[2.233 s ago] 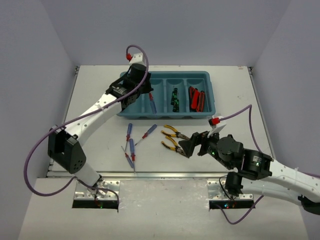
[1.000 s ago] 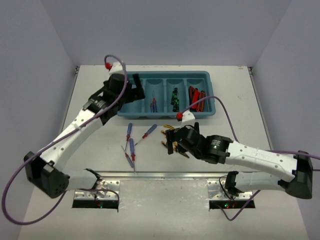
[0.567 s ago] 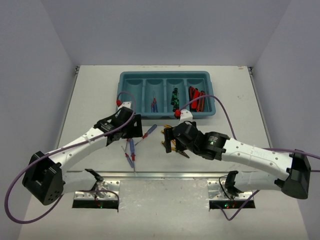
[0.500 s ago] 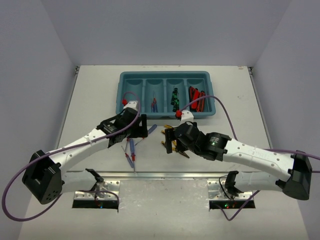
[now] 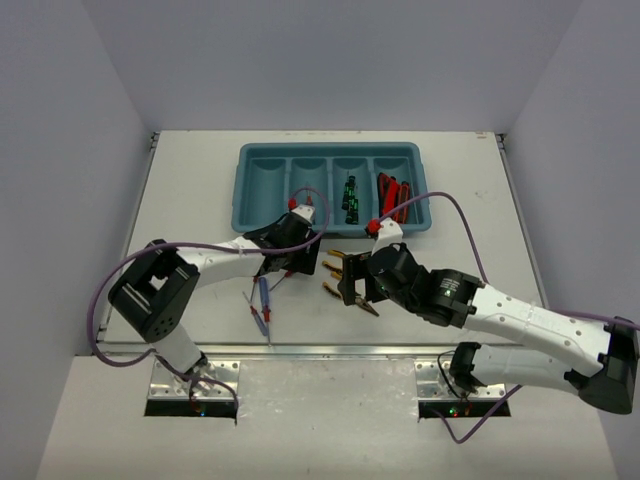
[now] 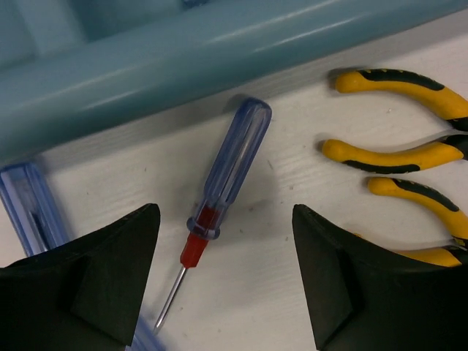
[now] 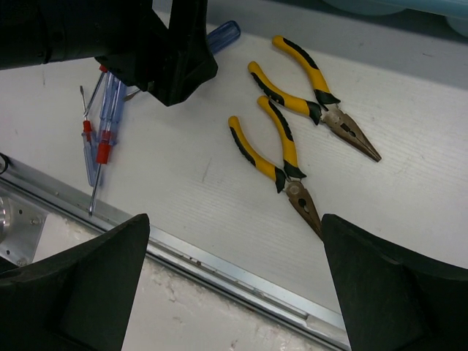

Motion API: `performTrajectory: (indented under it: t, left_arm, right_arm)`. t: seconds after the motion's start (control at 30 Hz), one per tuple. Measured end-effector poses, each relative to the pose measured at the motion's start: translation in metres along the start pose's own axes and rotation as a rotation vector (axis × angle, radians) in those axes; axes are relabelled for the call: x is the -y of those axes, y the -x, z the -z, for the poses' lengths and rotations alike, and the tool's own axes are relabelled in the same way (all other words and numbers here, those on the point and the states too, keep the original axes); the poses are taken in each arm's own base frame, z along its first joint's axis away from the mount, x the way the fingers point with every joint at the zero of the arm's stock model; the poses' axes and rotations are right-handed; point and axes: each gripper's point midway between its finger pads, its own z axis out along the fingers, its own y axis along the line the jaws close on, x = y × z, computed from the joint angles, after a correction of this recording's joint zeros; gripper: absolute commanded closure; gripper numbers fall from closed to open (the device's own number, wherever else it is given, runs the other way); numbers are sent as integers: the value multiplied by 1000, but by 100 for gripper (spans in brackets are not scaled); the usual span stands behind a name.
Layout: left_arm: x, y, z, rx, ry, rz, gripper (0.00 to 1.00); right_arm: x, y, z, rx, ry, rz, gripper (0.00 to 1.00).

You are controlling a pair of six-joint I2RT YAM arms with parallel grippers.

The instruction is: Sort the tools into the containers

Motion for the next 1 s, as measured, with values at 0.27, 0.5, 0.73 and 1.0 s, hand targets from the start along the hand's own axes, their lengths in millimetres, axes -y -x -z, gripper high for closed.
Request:
performTrajectory:
  t: [0.27,0.5,0.73,1.0]
  left_arm:
    - [8,-5,-11,-29,-43,-40,52]
    - [9,-13,-16,-57,-47,-54,55]
    - [9,-16,-20,-65,-45,-58,80]
    - [21,-24,-16,-76,-63,-67,100]
  right_arm:
    - [3,-1,-1,0,-6,14,1]
    - [2,0,-1,2,-2,13,1]
    - [1,2,0,12,5,7,1]
    - [0,6,4,29,17,-1,1]
